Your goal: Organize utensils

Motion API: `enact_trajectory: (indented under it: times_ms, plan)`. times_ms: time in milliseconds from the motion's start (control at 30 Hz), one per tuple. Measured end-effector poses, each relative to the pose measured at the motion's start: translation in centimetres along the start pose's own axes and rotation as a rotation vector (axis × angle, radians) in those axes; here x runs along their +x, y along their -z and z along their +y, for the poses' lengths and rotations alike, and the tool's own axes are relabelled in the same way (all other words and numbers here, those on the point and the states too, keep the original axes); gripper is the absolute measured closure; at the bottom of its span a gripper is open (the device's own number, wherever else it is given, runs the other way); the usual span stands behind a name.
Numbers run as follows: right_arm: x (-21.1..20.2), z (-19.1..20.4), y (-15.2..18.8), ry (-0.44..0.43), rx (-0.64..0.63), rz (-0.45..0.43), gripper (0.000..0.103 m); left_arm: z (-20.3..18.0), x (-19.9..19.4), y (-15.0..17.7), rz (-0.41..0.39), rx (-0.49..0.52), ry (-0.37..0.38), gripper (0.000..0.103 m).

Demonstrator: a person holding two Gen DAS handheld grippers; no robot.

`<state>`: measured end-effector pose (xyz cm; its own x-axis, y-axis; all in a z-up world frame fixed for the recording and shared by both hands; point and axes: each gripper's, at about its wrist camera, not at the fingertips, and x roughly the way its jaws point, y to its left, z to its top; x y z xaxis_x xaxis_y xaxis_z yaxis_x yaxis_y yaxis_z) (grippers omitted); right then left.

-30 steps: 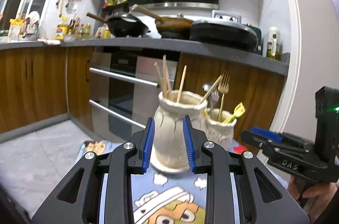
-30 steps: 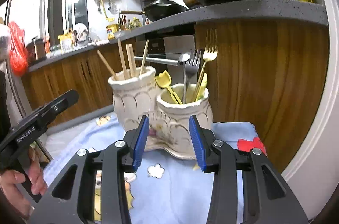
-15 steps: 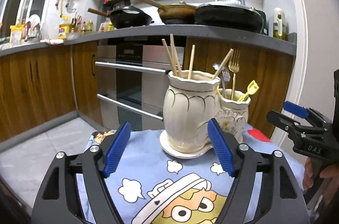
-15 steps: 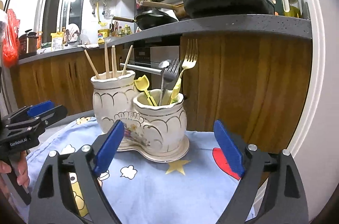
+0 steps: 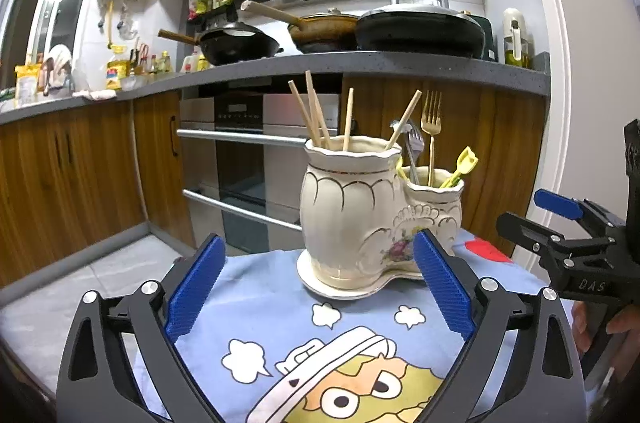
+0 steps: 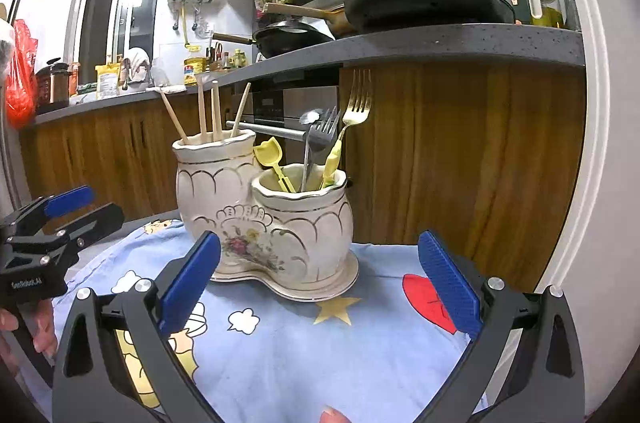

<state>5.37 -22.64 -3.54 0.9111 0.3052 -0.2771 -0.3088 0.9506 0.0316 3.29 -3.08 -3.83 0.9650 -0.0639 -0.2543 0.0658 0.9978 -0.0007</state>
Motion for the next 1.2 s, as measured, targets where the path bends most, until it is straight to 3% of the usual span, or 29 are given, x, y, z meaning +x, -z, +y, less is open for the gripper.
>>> enact_trajectory:
  times_ms: [1200]
  plan:
    - [-0.10,-0.01,-0.02,0.009,0.002,-0.001,0.005,-0.53,-0.07,0.09,0.010,0.011,0.008,0.007]
